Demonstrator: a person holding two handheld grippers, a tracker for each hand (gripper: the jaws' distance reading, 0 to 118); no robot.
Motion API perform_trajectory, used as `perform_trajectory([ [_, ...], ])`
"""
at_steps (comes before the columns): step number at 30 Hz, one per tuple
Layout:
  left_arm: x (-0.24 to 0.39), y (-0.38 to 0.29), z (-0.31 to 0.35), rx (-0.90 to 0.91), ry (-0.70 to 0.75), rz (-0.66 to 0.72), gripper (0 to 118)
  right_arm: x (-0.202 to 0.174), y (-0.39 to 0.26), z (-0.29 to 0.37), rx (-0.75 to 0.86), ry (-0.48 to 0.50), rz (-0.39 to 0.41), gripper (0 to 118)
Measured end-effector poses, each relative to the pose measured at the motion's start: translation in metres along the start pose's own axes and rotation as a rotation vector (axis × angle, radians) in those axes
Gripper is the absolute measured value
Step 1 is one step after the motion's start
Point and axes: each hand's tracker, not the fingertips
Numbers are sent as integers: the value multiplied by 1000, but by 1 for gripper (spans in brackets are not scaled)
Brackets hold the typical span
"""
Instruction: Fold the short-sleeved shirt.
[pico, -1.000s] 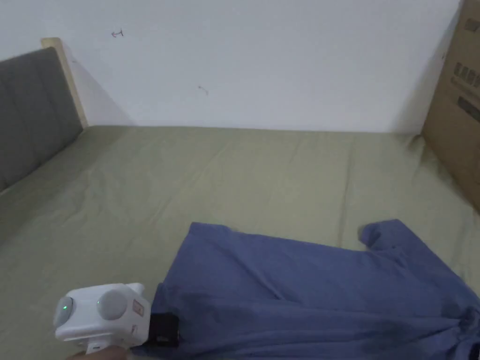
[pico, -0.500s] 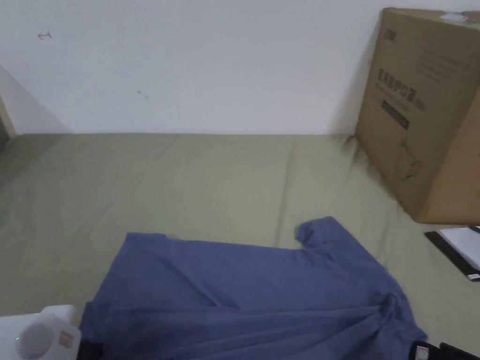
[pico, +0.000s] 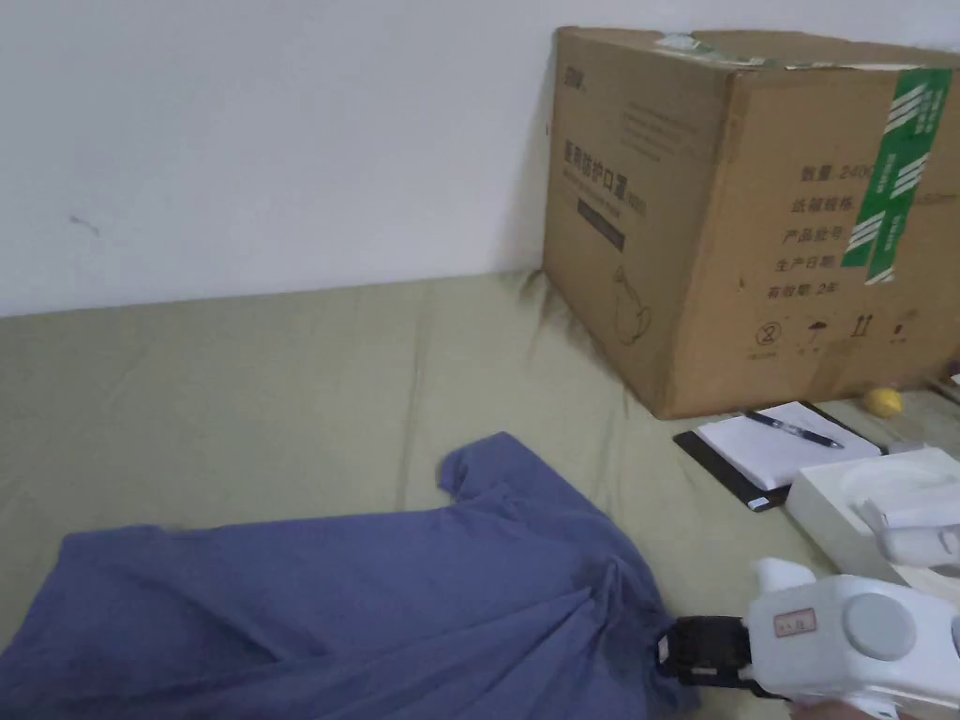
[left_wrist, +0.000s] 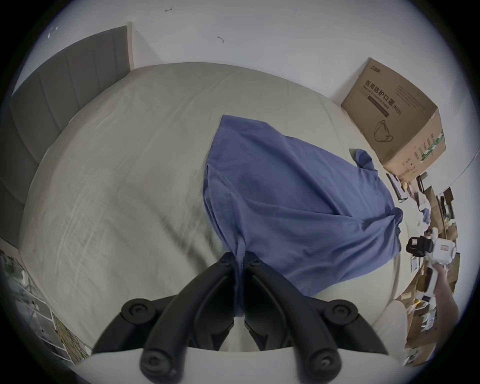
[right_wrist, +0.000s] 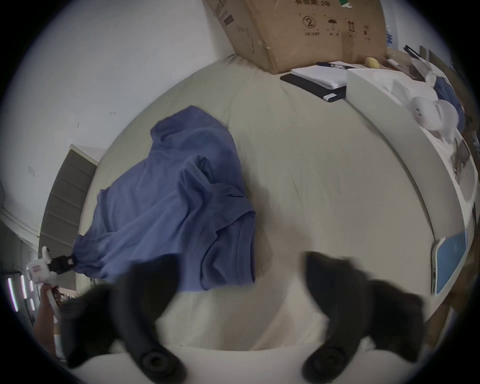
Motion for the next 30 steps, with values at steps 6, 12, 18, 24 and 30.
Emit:
perform_trajectory([
  [6, -1, 2, -10, -10, 12, 6, 4, -31, -5, -39, -120, -71, 134, 104],
  [12, -4, -4, -19, -41, 16, -6, 4, -40, -9, -31, -120, -27, 310, 16],
  [18, -13, -5, 0, -21, -12, 3, 3, -48, -9, 33, -34, 48, 257, 11],
  [24, -26, -39, 49, 69, -76, 51, 3, -31, -31, 88, -72, 59, 234, 11],
  [30, -33, -101, 38, -113, -167, 130, 4, -5, -77, 84, -161, -104, 259, 11],
])
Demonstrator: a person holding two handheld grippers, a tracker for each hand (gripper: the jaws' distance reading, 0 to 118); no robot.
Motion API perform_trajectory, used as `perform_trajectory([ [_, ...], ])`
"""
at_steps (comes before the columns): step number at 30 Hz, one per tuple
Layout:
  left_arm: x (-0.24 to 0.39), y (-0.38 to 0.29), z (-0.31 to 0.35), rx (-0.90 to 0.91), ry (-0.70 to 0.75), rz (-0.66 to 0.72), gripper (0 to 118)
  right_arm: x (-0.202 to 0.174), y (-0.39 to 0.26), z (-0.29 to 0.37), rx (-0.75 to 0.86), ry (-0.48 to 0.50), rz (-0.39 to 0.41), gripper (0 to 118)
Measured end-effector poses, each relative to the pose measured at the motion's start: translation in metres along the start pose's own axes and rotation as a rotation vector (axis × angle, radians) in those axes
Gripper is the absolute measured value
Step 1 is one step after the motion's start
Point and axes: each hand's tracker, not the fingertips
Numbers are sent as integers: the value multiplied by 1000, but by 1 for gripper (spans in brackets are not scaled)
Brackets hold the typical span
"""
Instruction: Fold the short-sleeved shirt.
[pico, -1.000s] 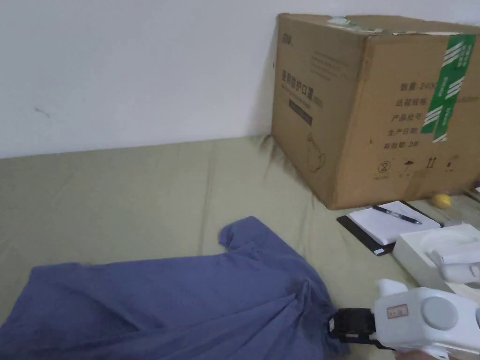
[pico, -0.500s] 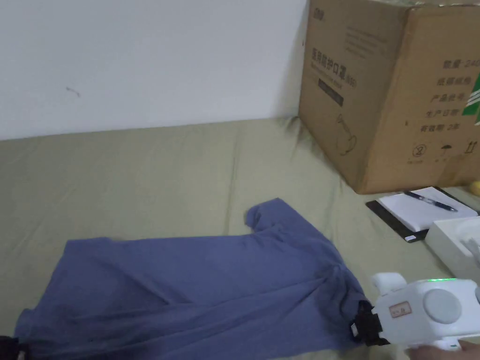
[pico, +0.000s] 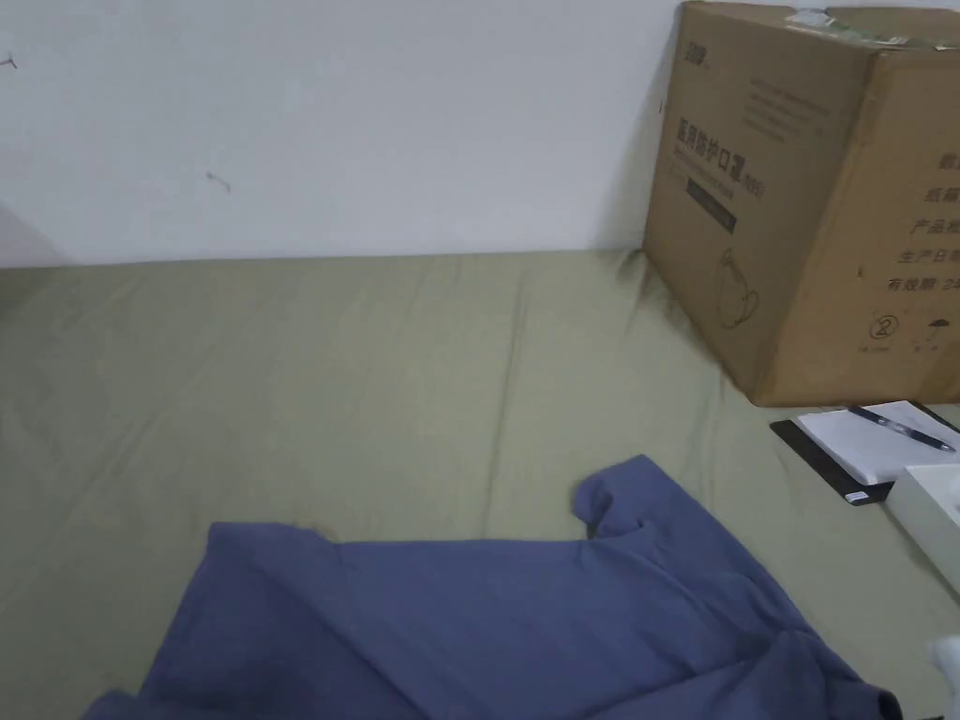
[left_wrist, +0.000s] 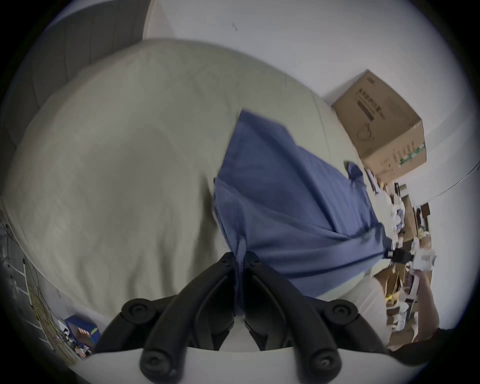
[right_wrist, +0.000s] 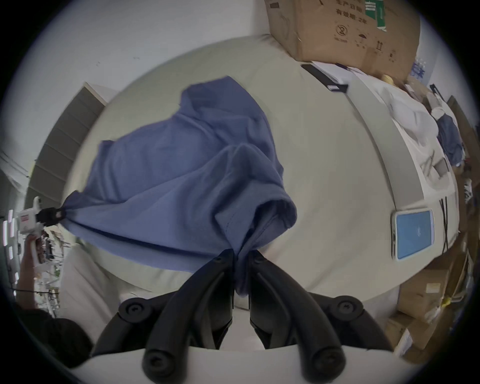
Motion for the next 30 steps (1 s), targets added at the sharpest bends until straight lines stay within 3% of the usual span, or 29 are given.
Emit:
perform_trajectory([
  [3, 7, -15, -19, 4, 126, -92, 6, 11, -6, -24, 6, 49, -52, 11],
  [4, 10, -16, -20, 27, 119, -103, 10, 12, -11, -23, 74, 62, -79, 11],
  [5, 11, -18, -16, 71, 86, -99, 31, 13, -14, -19, 113, 82, -106, 15],
  [6, 14, -19, -10, 109, 63, -94, 59, 13, -16, -14, 133, 100, -117, 40],
  [7, 17, -19, 0, 163, 41, -93, 91, 9, -21, -3, 140, 122, -117, 73],
  [8, 20, -19, 10, 223, 26, -109, 116, 6, -23, 6, 162, 123, -103, 113],
  [10, 32, -20, 34, 359, -26, -163, 118, -3, -26, 22, 206, 101, -72, 111],
  [11, 39, -20, 48, 435, -68, -186, 118, -6, -28, 38, 334, 131, -69, 111],
  [13, 53, -21, 68, 513, -98, -212, 118, -20, -27, 58, 380, 159, -80, 111],
  [16, 77, -19, 80, 546, -107, -220, 118, -56, -21, 91, 564, 301, -110, 114],
  [19, 98, -19, 83, 592, -177, -242, 114, -84, -11, 105, 806, 319, -124, 106],
  [20, 105, -20, 82, 635, -170, -263, 97, -95, -8, 110, 873, 336, -111, 85],
  [21, 111, -20, 82, 667, -157, -288, 60, -104, -3, 113, 910, 343, -100, 51],
  [22, 119, -17, 81, 680, -127, -323, 5, -114, 2, 114, 928, 329, -90, 16],
  [23, 127, -13, 77, 675, -66, -348, 0, -116, 10, 111, 933, 304, -87, 0],
  [26, 131, 7, 72, 634, -91, -379, 0, -119, 26, 101, 906, 331, -2, 0],
  [30, 125, 74, 46, 502, -20, -288, 0, -119, 41, 82, 829, 264, 80, 0],
])
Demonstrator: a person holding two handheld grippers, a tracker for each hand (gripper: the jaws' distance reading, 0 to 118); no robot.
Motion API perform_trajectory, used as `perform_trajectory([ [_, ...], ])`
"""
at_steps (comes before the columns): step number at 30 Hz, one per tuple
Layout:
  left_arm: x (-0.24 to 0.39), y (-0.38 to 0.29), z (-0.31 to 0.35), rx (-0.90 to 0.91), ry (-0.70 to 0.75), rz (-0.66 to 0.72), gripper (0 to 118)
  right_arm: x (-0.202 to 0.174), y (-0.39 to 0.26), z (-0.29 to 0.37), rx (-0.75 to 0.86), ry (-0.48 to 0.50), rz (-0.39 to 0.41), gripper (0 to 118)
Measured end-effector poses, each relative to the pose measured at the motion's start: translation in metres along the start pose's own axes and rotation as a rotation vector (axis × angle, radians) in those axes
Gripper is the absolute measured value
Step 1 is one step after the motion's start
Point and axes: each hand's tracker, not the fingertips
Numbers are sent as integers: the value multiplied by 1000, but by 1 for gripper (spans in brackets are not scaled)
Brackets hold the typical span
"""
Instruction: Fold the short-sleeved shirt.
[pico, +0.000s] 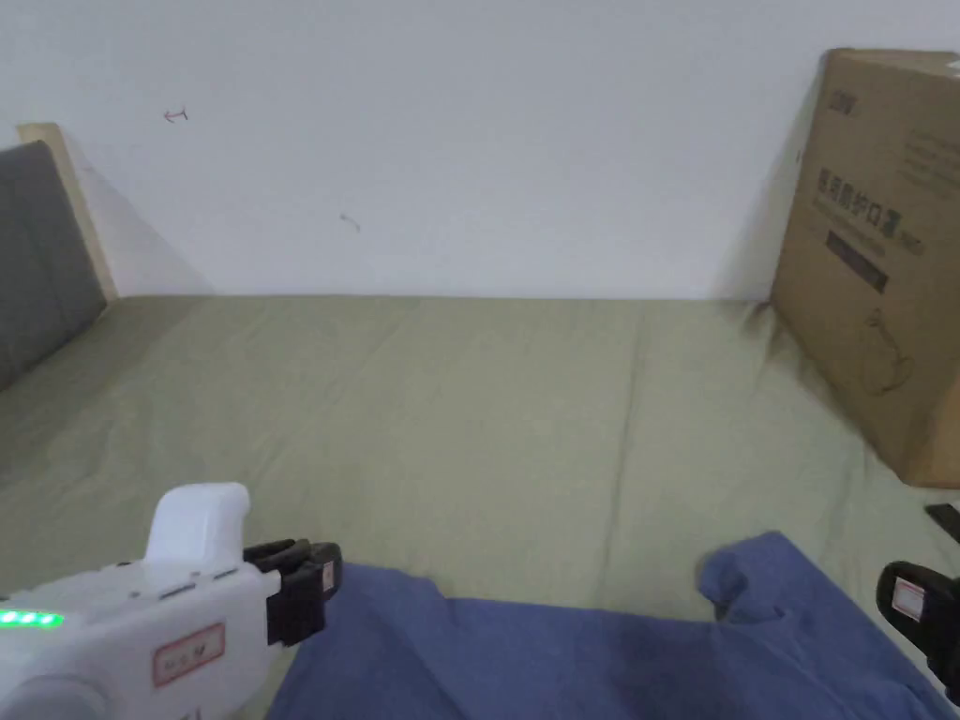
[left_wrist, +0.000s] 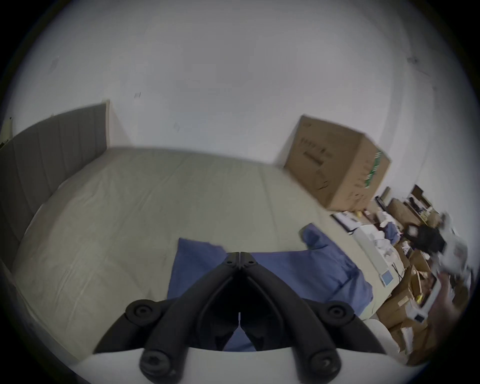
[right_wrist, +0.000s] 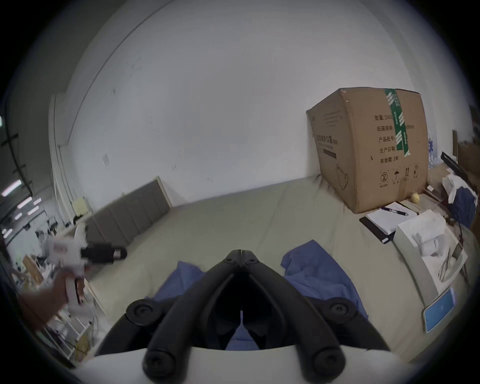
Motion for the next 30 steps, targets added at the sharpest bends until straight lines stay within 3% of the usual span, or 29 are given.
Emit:
perform_trajectory([
  [4, -51, 51, -114, -357, 32, 52, 0, -5, -8, -19, -55, -2, 5, 0],
  [5, -63, 55, -143, -430, 37, 42, 9, -12, -9, -24, -75, -7, 5, 0],
  [6, -70, 55, -167, -464, 56, 36, 31, -12, -12, -30, -95, -14, 4, 0],
  [7, -81, 57, -191, -493, 57, 26, 62, -12, -15, -36, -114, -24, 6, 0],
  [8, -88, 56, -211, -521, 77, -1, 103, -13, -19, -42, -130, -28, 3, 0],
  [9, -92, 54, -227, -551, 124, -13, 117, 6, -20, -48, -143, -26, -20, 0],
  [10, -95, 45, -242, -568, 187, -24, 118, 9, -23, -53, -157, -27, -33, 0],
  [17, -111, 16, -304, -685, 201, 65, 117, 22, -32, -83, -236, -51, -99, 0],
  [21, -80, 8, -295, -692, 254, -154, 107, 27, -35, -88, -249, -65, -120, 0],
  [22, -73, 5, -286, -703, 253, -198, 99, 26, -35, -88, -244, -69, -122, 0],
  [23, -68, 8, -278, -676, 243, -196, 79, 24, -35, -89, -241, -71, -123, 0],
  [24, -65, 10, -274, -666, 243, -178, 59, 23, -33, -89, -241, -74, -126, 0],
  [26, -64, 14, -266, -661, 227, -176, 6, 28, -25, -87, -222, -79, -141, 0],
  [27, -65, 16, -264, -668, 166, -156, 5, 29, -20, -86, -201, -77, -145, 0],
  [30, -68, 22, -252, -581, 167, -164, 5, 51, 9, -98, -134, -70, -123, 0],
])
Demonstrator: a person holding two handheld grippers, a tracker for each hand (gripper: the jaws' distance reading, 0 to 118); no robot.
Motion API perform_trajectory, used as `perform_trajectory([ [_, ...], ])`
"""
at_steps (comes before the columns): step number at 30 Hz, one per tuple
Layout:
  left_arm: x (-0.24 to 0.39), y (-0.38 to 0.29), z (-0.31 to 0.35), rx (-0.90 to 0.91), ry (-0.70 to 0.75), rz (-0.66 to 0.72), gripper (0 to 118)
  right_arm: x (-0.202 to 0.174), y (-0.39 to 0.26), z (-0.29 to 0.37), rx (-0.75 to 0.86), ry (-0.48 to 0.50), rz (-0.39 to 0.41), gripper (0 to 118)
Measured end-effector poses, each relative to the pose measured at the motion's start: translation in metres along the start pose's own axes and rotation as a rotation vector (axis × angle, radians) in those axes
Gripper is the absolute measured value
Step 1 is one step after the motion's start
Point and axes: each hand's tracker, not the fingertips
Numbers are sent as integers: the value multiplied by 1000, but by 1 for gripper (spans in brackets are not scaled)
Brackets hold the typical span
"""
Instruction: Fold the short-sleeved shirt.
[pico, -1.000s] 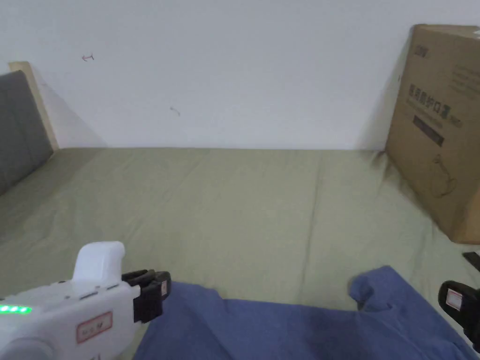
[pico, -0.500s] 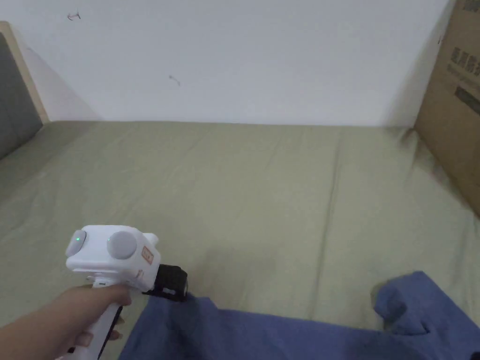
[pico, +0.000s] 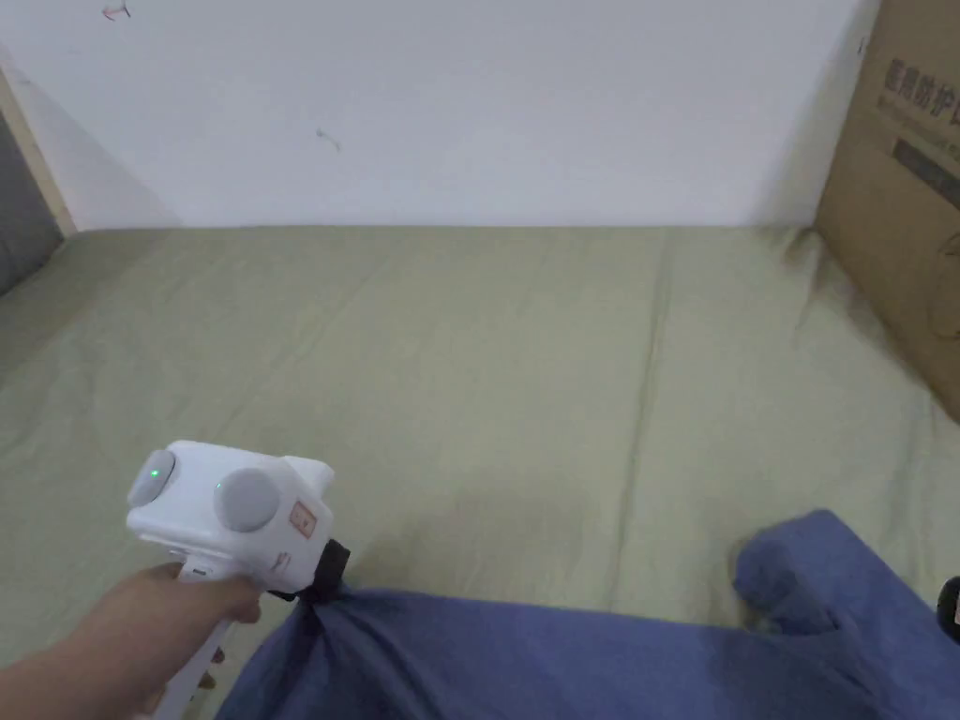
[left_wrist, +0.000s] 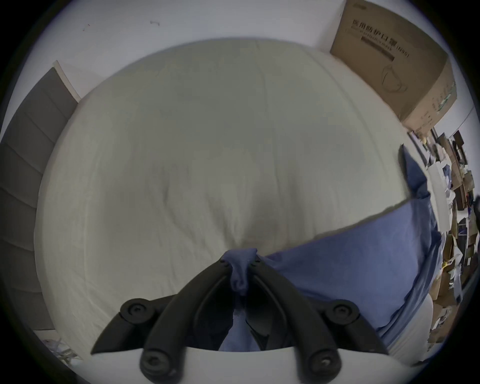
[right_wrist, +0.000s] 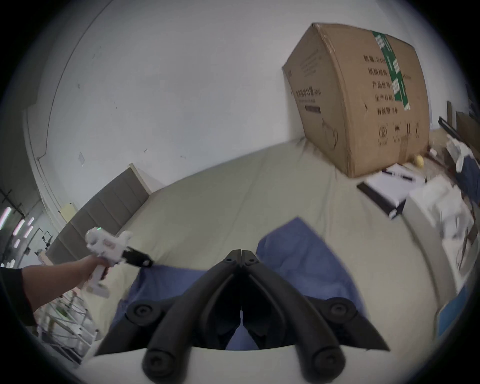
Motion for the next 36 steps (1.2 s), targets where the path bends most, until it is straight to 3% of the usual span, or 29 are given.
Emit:
perform_trajectory([
  [2, -5, -5, 15, 82, -33, 41, 5, 16, 28, -26, -42, -80, 71, 0],
  [6, -5, -25, 35, 163, -54, 72, 5, 58, 64, -104, -377, -106, 38, 0],
  [7, -6, -30, 40, 180, -56, 73, 5, 69, 65, -125, -450, -108, 72, 14],
  [8, -5, -36, 43, 200, -58, 72, 5, 74, 64, -142, -517, -117, 144, 67],
  [9, -5, -40, 47, 210, -55, 77, 5, 77, 60, -153, -542, -166, 210, 111],
  [10, -4, -45, 53, 225, -53, 90, 5, 81, 54, -166, -574, -231, 238, 116],
  [12, -2, -51, 61, 246, -89, 120, 5, 96, 41, -186, -578, -252, 219, 111],
  [16, -3, -52, 62, 235, -94, 110, 5, 126, 24, -216, -633, -272, -7, 106],
  [18, -6, -52, 60, 213, -76, 118, 5, 130, 11, -228, -702, -283, -52, 101],
  [19, -9, -53, 58, 205, -75, 134, 5, 126, 12, -221, -742, -320, -25, 89],
  [20, -12, -54, 56, 199, -81, 156, 5, 121, 8, -224, -758, -415, 84, 66],
  [21, -14, -55, 54, 196, -87, 176, 5, 117, 8, -223, -715, -403, 184, 57],
  [22, -16, -56, 53, 189, -91, 195, 5, 117, 8, -222, -715, -375, 185, 53],
  [23, -18, -58, 51, 183, -96, 210, 5, 112, 10, -211, -711, -367, 149, 37],
  [24, -20, -59, 49, 179, -101, 223, 5, 113, 12, -208, -704, -357, 132, 9],
  [25, -21, -61, 48, 175, -104, 235, 5, 115, 14, -205, -695, -307, 88, 0],
  [28, -21, -66, 47, 173, -91, 254, 5, 113, 27, -177, -577, -267, 54, 0],
  [36, -25, -53, 65, 296, -138, 375, 5, 129, 74, -93, -242, -235, -206, 0],
])
